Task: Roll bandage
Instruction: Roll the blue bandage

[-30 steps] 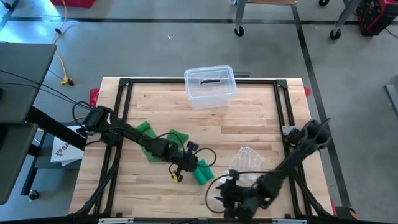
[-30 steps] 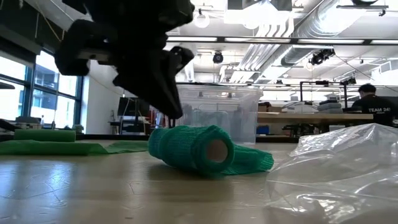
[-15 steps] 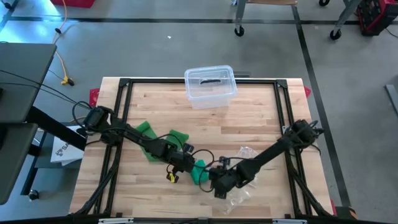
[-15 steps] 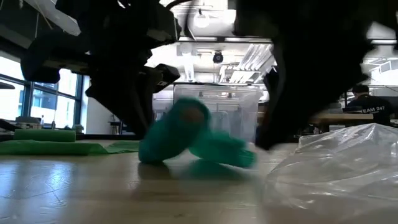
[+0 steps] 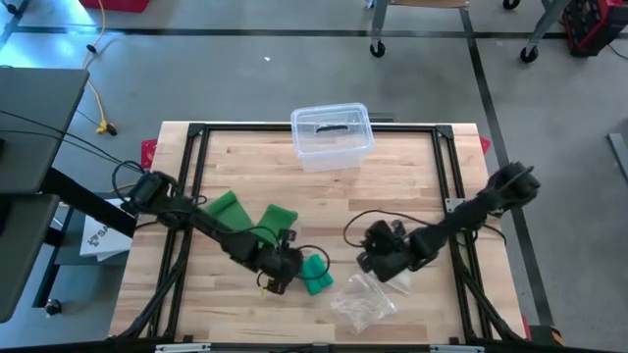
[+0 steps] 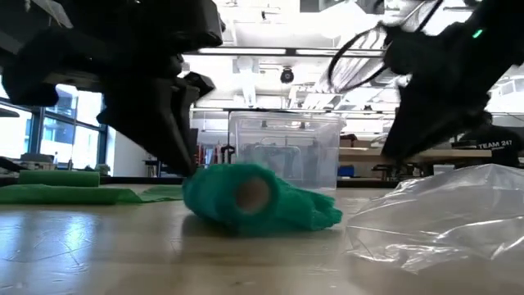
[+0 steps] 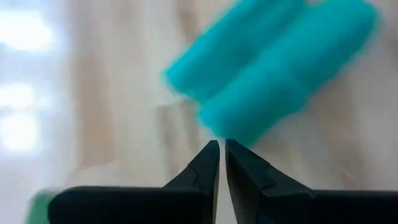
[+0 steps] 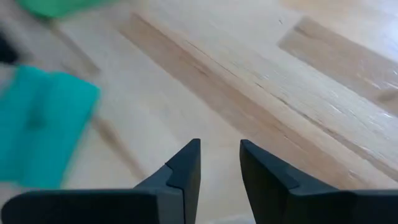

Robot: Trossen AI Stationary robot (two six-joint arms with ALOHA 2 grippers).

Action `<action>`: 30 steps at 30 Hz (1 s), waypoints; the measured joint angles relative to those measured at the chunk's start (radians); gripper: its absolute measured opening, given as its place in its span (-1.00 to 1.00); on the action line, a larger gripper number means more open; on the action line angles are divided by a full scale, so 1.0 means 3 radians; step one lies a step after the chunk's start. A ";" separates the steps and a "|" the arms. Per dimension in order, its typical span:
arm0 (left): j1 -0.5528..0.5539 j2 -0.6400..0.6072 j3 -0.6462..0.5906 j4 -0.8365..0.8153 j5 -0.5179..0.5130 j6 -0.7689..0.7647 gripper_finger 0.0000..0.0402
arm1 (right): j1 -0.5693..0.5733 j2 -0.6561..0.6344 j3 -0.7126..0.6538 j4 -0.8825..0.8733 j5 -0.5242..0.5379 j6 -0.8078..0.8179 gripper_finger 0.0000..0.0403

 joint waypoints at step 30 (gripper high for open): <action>-0.0083 0.0145 -0.0001 0.0211 0.0264 -0.0483 -1.00 | -0.0335 0.1223 0.1043 -0.0137 -0.0562 -0.0836 -0.49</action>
